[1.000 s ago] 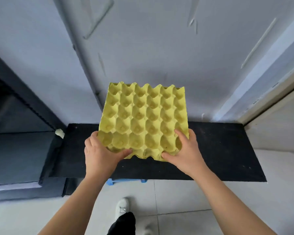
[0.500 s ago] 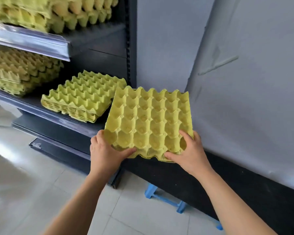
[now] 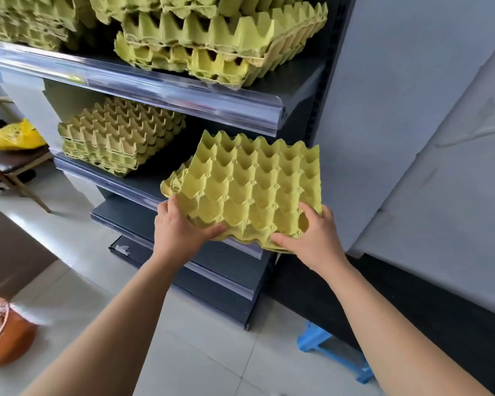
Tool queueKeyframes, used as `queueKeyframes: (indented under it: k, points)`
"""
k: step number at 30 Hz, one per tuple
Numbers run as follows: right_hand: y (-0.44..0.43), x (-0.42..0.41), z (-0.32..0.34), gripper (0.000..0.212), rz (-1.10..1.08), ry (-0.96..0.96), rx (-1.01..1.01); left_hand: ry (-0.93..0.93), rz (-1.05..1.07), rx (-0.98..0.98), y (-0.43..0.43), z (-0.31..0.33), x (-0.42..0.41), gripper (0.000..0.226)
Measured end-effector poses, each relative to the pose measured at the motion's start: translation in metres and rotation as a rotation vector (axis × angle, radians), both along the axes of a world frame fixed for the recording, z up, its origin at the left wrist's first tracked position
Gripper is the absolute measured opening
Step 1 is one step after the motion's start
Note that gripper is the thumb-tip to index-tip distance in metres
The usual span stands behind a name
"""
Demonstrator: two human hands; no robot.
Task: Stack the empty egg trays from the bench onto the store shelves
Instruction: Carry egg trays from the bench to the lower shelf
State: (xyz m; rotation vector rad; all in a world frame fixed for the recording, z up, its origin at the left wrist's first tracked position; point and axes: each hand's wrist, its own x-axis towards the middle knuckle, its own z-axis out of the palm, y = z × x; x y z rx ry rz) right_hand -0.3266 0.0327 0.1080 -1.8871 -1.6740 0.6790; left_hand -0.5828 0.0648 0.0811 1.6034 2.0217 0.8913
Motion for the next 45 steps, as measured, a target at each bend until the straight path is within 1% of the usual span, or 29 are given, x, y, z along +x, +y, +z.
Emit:
queueKeyframes:
  k: [3, 7, 11, 13, 19, 23, 26, 28, 31, 33, 35, 37, 40, 43, 45]
  points:
    - [0.028, -0.021, -0.002, 0.097, -0.014, -0.02, 0.005, -0.001, -0.015, 0.028, 0.032, -0.001, -0.021, 0.121]
    - [0.067, -0.041, -0.005, 0.09, -0.017, -0.058, 0.043, -0.038, -0.035, 0.045, 0.074, -0.003, -0.044, 0.11]
    - [0.097, -0.058, -0.012, 0.085, -0.018, -0.068, 0.041, -0.065, -0.035, -0.01, 0.112, -0.009, -0.066, 0.123]
    - [0.108, -0.067, -0.017, 0.085, -0.026, -0.083, 0.038, -0.079, -0.042, -0.02, 0.128, -0.011, -0.074, 0.124]
    - [0.13, -0.093, -0.023, 0.085, -0.088, -0.109, -0.01, -0.095, -0.13, -0.029, 0.167, -0.015, -0.092, 0.108]
    - [0.137, -0.11, -0.022, 0.083, -0.163, -0.131, -0.027, -0.101, -0.242, -0.043, 0.192, -0.019, -0.102, 0.089]
    - [0.137, -0.12, -0.024, 0.083, -0.211, -0.16, -0.052, -0.095, -0.314, -0.076, 0.2, -0.023, -0.11, 0.092]
    - [0.135, -0.127, -0.028, 0.082, -0.243, -0.171, -0.077, -0.062, -0.354, -0.097, 0.203, -0.026, -0.118, 0.101]
    - [0.131, -0.136, -0.03, 0.082, -0.294, -0.181, -0.1, -0.031, -0.351, -0.137, 0.206, -0.027, -0.121, 0.12]
    - [0.129, -0.141, -0.029, 0.08, -0.337, -0.207, -0.099, 0.024, -0.348, -0.129, 0.205, -0.024, -0.12, 0.124]
    - [0.127, -0.149, -0.026, 0.074, -0.372, -0.252, -0.064, 0.123, -0.36, -0.095, 0.203, -0.019, -0.119, 0.124]
    - [0.124, -0.159, -0.024, 0.065, -0.375, -0.344, -0.007, 0.23, -0.389, -0.019, 0.198, -0.016, -0.12, 0.118]
    - [0.118, -0.172, -0.019, 0.054, -0.322, -0.45, 0.061, 0.377, -0.465, 0.093, 0.189, -0.01, -0.124, 0.098]
    - [0.109, -0.184, -0.011, 0.05, -0.275, -0.467, 0.061, 0.478, -0.565, 0.138, 0.177, 0.005, -0.13, 0.076]
    - [0.102, -0.193, -0.003, 0.047, -0.244, -0.466, 0.094, 0.501, -0.618, 0.178, 0.167, 0.018, -0.137, 0.066]
